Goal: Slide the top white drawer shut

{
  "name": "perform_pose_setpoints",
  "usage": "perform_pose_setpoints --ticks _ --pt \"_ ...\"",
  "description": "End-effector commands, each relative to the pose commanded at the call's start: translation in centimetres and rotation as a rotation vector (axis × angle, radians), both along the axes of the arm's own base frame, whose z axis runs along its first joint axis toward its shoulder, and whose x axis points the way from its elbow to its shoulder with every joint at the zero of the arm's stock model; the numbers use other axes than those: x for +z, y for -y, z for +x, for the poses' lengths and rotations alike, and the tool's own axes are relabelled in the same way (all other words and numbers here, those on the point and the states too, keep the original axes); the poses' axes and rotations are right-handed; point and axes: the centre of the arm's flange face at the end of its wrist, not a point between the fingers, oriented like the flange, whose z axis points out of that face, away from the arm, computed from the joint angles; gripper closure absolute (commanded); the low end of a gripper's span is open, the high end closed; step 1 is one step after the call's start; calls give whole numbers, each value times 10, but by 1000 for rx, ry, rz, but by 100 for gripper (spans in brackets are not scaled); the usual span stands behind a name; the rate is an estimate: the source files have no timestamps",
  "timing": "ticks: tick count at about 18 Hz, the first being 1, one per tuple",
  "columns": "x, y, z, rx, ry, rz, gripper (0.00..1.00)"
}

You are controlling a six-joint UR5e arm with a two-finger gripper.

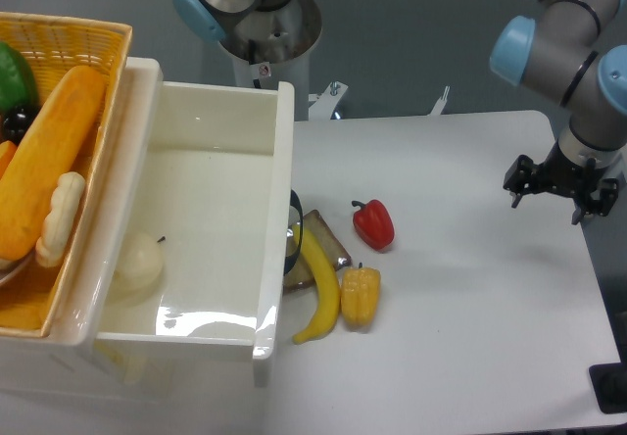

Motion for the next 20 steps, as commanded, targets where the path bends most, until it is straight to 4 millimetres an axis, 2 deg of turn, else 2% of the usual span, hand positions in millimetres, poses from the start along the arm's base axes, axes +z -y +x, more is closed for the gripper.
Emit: perform_pose_setpoints --ticks 6,11,16,20 --pt "-2 7 2 15 10 7 0" --pt "-32 7 24 6 73 -5 0" --pt "-35 5 37 50 89 -9 0" --pt "-29 -10 45 89 86 3 0"
